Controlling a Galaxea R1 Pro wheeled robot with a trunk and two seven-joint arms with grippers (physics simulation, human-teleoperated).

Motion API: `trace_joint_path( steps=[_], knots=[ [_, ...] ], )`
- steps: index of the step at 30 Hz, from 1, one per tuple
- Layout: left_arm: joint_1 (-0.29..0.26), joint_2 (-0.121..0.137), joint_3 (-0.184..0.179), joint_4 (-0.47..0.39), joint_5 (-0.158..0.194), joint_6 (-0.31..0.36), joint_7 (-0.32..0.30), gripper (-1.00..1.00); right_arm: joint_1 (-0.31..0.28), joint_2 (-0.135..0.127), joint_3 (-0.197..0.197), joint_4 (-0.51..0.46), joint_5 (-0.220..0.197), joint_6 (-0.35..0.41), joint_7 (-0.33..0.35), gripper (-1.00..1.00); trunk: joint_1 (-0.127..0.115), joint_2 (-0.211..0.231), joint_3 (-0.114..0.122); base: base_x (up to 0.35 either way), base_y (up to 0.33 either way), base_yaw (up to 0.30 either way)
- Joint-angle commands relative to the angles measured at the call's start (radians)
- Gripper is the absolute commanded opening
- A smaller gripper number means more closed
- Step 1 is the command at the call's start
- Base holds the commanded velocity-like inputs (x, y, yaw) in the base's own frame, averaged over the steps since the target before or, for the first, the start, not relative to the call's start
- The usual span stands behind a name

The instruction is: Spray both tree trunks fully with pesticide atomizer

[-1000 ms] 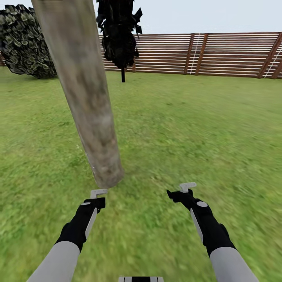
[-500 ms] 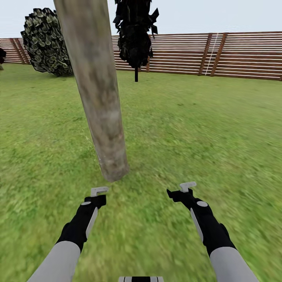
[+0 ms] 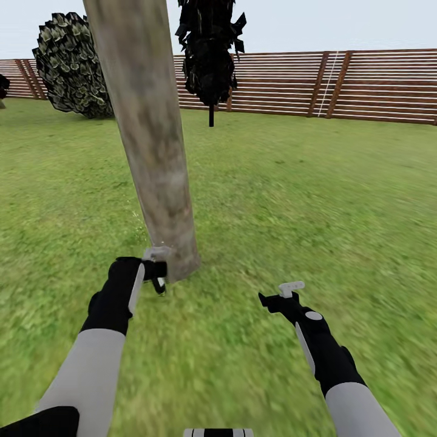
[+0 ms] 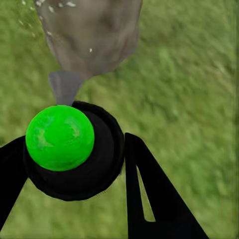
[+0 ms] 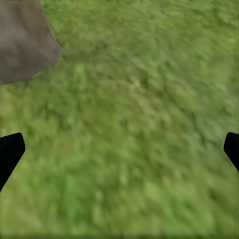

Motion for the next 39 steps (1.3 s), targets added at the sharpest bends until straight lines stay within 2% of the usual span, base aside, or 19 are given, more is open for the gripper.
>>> trace_joint_path(
  steps=[1,5,9,11,18,20,22,29,32,36,39],
  knots=[
    [-0.017,0.002,0.000,-0.009,-0.001,0.028,0.000,-1.00,0.000,0.000,0.000,0.000,0.000,0.000,0.000,1.00,0.000,0.000,0.000,0.000,0.000,0.000],
    [-0.081,0.008,-0.001,-0.018,-0.014,0.068,0.013,-1.00,0.000,0.000,0.000,-0.001,0.000,0.000,0.000,1.00,0.000,0.000,0.000,0.000,0.000,0.000],
    [-0.138,0.007,0.001,-0.019,-0.061,0.080,0.019,-1.00,0.000,-0.001,0.000,0.000,0.000,0.000,0.000,1.00,0.000,0.000,0.000,0.000,0.000,0.000],
    [-0.149,0.008,0.001,-0.019,-0.067,0.081,0.019,-1.00,0.000,0.000,0.000,0.000,0.000,0.000,0.000,1.00,0.000,0.000,0.000,0.000,0.000,0.000],
    [-0.258,0.017,0.005,0.001,-0.073,0.095,0.019,-1.00,0.000,-0.001,0.000,0.000,0.000,0.000,0.000,1.00,0.000,0.000,0.000,0.000,0.000,0.000],
    [-0.290,0.027,0.007,0.029,-0.076,0.098,0.019,-1.00,0.000,-0.001,0.000,0.000,0.000,0.000,0.000,1.00,0.000,0.000,0.000,0.000,0.000,0.000],
    [-0.338,0.057,0.009,0.085,-0.078,0.100,0.019,-1.00,0.000,-0.001,0.000,0.000,0.000,0.000,0.000,1.00,0.000,0.000,0.000,0.000,0.000,0.000],
    [-0.376,0.137,0.010,0.137,-0.077,0.100,0.017,-1.00,0.000,-0.001,0.000,0.004,0.000,0.000,0.000,1.00,0.000,0.000,0.000,0.000,0.000,0.000],
    [-0.408,0.152,0.010,0.160,-0.077,0.101,0.017,-1.00,0.000,-0.001,0.000,0.006,0.000,0.000,0.000,1.00,0.000,0.000,0.000,0.000,0.000,0.000],
    [-0.442,0.147,0.010,0.199,-0.077,0.101,0.017,-1.00,0.000,-0.001,0.000,0.006,0.000,0.000,0.000,1.00,0.000,0.000,0.000,0.000,0.000,0.000],
    [-0.490,0.149,0.010,0.250,-0.076,0.101,0.017,-1.00,0.000,-0.001,0.000,0.006,0.000,0.000,0.000,1.00,0.000,0.000,0.000,0.000,0.000,0.000]
  ],
)
